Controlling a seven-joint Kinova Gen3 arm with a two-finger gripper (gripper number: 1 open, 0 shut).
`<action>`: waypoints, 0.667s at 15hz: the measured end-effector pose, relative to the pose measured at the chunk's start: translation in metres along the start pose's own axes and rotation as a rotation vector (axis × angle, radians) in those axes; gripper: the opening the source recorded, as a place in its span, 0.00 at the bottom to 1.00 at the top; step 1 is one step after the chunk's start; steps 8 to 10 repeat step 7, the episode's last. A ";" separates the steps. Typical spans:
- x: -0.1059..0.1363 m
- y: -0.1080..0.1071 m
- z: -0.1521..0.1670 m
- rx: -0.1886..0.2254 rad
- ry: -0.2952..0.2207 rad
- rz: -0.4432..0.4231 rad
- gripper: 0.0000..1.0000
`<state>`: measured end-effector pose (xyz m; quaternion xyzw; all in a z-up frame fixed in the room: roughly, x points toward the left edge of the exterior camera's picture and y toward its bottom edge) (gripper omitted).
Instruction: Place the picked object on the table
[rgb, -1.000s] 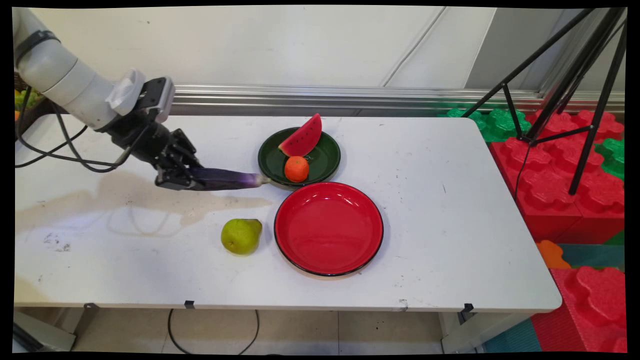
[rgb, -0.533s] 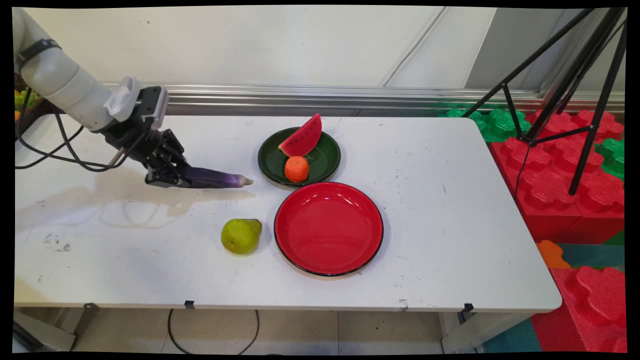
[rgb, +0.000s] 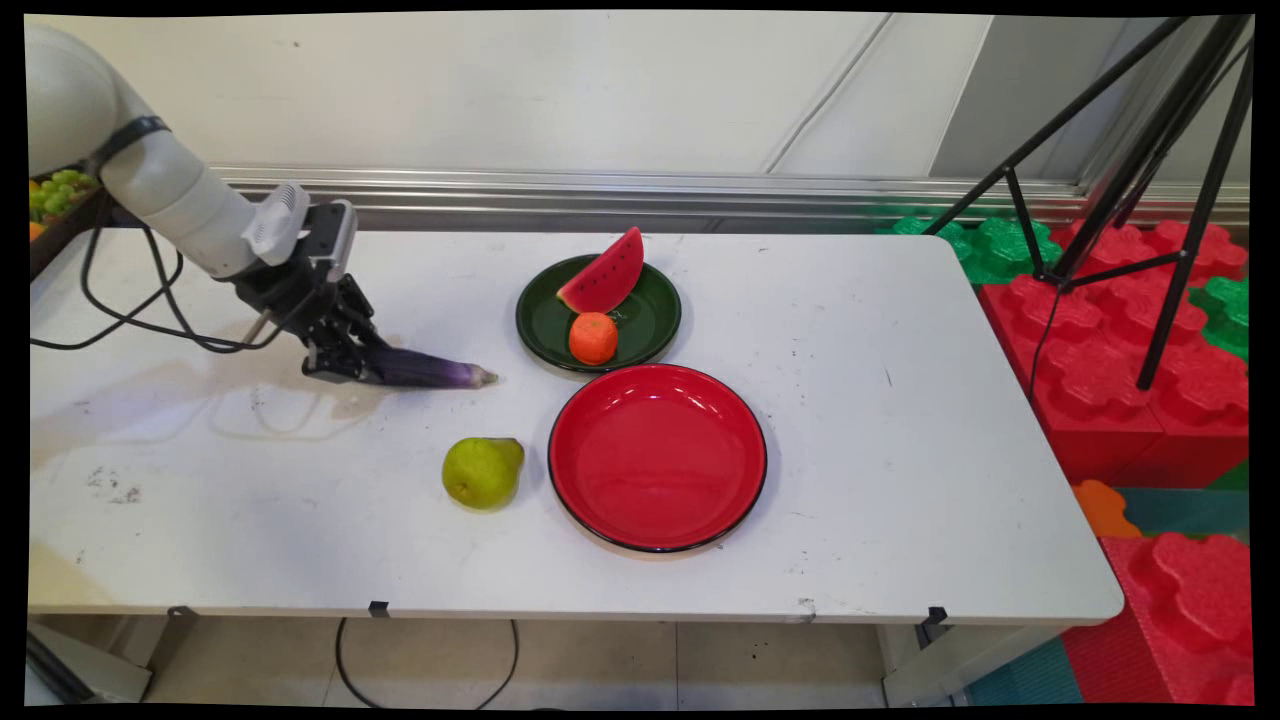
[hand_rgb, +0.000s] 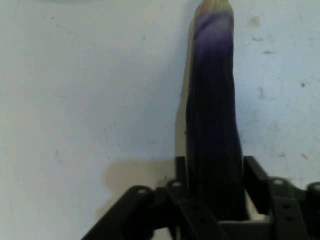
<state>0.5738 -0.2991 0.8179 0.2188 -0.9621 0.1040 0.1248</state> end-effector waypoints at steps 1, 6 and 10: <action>0.000 -0.002 0.004 -0.001 0.003 -0.001 1.00; 0.001 -0.008 0.015 -0.002 0.015 -0.013 1.00; 0.001 -0.009 0.015 -0.001 0.020 -0.018 1.00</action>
